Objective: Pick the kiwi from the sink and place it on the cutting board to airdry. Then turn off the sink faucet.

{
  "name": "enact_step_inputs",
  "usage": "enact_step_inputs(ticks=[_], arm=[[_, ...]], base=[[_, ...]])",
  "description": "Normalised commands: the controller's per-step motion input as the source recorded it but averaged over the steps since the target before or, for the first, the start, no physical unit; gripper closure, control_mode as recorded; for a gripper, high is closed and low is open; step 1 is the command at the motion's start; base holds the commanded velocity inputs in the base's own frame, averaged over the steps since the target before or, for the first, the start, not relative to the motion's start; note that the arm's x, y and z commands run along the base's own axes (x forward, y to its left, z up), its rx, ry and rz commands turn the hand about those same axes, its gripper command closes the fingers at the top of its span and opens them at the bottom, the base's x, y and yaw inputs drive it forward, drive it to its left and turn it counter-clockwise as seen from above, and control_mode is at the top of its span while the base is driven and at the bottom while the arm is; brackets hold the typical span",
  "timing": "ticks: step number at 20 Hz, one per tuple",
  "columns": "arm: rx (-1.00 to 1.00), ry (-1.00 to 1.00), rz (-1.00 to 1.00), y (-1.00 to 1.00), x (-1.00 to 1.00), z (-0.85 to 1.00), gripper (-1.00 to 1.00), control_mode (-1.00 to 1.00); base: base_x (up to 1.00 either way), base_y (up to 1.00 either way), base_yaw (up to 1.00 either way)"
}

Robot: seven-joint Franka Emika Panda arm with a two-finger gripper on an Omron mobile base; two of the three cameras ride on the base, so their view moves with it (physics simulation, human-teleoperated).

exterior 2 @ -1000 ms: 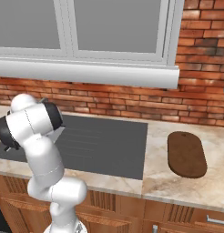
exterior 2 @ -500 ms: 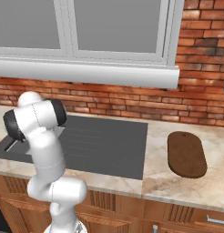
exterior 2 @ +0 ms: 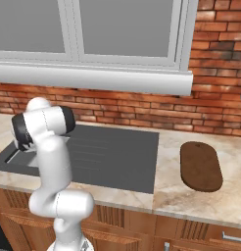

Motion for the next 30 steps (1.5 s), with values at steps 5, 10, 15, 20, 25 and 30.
enact_step_inputs(ticks=[5, 10, 15, 20, 25, 30], arm=[[0.0, 0.0, -0.03, 0.06, 0.21, -0.2, -1.0, -1.0], [0.0, 0.0, -0.03, 0.06, 0.24, -0.17, -1.0, -1.0], [0.0, 0.0, -0.03, 0.06, 0.28, -0.2, -1.0, -1.0], [0.0, 0.0, -0.03, 0.05, 0.2, -0.17, -1.0, -1.0], [0.0, 0.01, -0.02, 0.03, 0.12, -0.17, -1.0, -1.0], [0.0, 0.03, -0.02, 0.0, 0.08, -0.1, -1.0, -1.0]], base=[[0.0, 0.0, 0.0], [0.0, 0.0, 0.0], [0.0, 0.0, 0.0], [0.0, 0.0, 0.0], [0.0, 0.0, 0.0], [0.0, 0.0, 0.0]])
